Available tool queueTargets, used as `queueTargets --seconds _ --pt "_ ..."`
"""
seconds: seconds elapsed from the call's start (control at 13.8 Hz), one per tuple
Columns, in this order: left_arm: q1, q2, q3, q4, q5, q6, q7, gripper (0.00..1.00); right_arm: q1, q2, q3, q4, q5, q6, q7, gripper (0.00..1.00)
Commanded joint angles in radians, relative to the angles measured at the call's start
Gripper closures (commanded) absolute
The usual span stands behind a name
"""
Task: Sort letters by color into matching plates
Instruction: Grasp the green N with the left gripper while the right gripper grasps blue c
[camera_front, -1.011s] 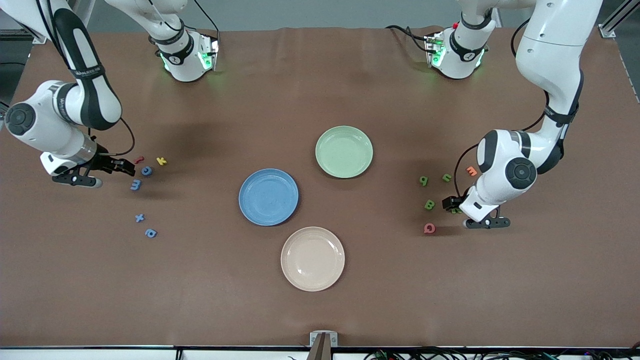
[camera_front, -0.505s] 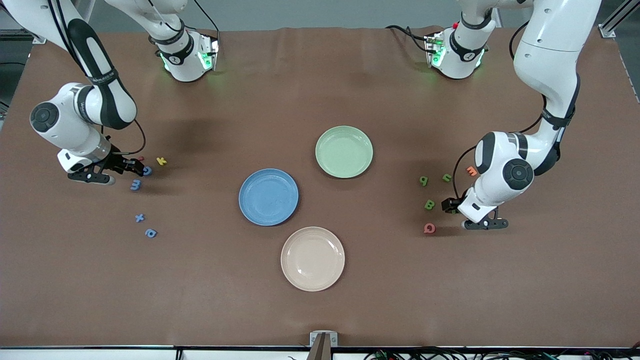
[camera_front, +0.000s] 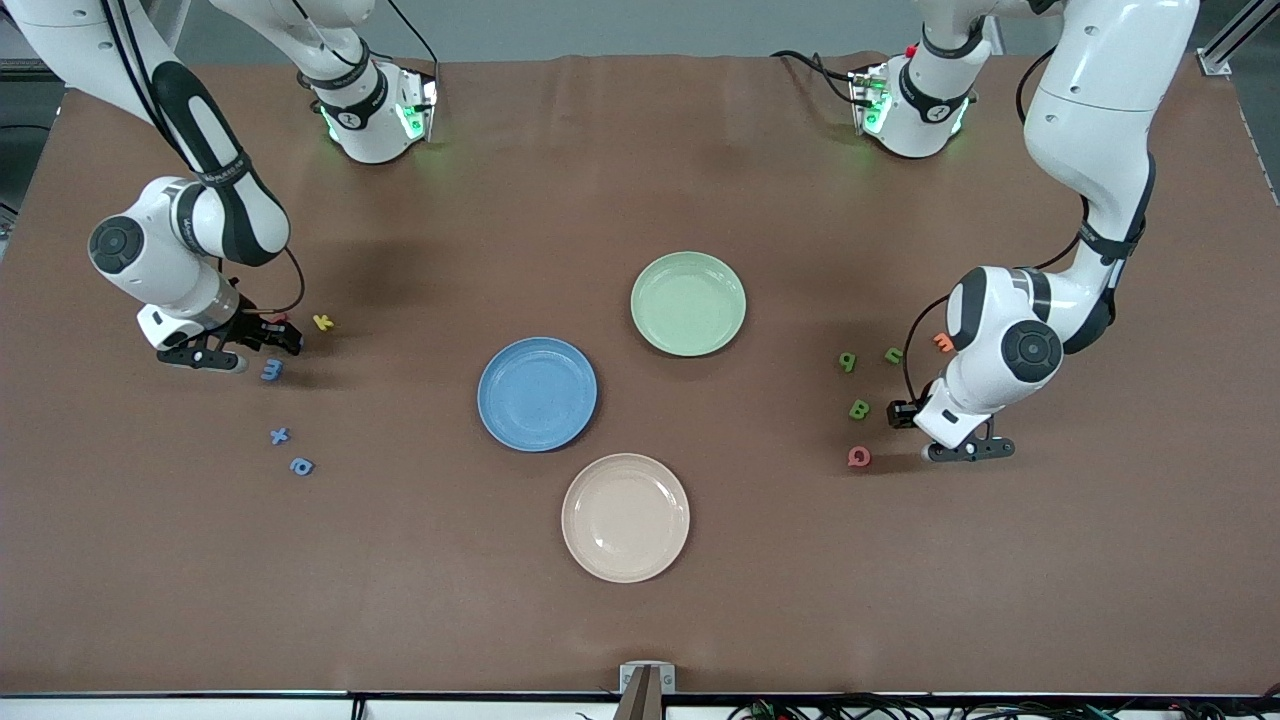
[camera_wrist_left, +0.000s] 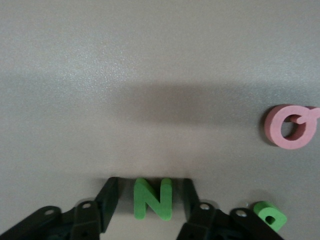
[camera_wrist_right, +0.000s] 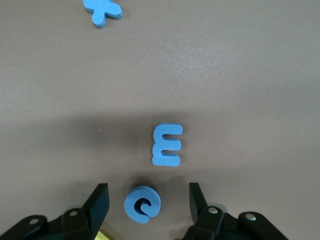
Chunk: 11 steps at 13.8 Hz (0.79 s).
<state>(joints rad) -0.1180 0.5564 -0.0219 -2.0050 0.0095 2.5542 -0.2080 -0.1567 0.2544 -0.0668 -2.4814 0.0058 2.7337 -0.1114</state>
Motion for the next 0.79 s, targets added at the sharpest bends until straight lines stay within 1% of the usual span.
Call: queueTargets --seconds 0.0,0.29,0.43,0.58,0.72 --pt "-0.005 0.008 0.004 0.003 0.02 0.009 -0.027 0.6 -0.001 0.008 0.005 -0.008 -0.009 0.014 -0.005 0.27" --pt "-0.006 0.007 0.004 0.006 0.02 0.009 -0.027 0.79 -0.001 0.031 0.007 -0.014 -0.009 0.031 -0.005 0.27" --pt "-0.008 -0.004 0.004 0.011 0.02 0.004 -0.027 0.83 0.002 0.031 0.007 -0.016 -0.009 0.031 -0.002 0.27" --pt "-0.009 -0.045 0.002 0.009 0.02 -0.009 -0.028 0.84 0.005 0.031 0.008 -0.024 -0.007 0.031 0.001 0.28" --pt "-0.015 -0.091 -0.01 0.011 0.018 -0.072 -0.03 0.84 0.005 0.031 0.008 -0.028 -0.007 0.031 0.001 0.3"
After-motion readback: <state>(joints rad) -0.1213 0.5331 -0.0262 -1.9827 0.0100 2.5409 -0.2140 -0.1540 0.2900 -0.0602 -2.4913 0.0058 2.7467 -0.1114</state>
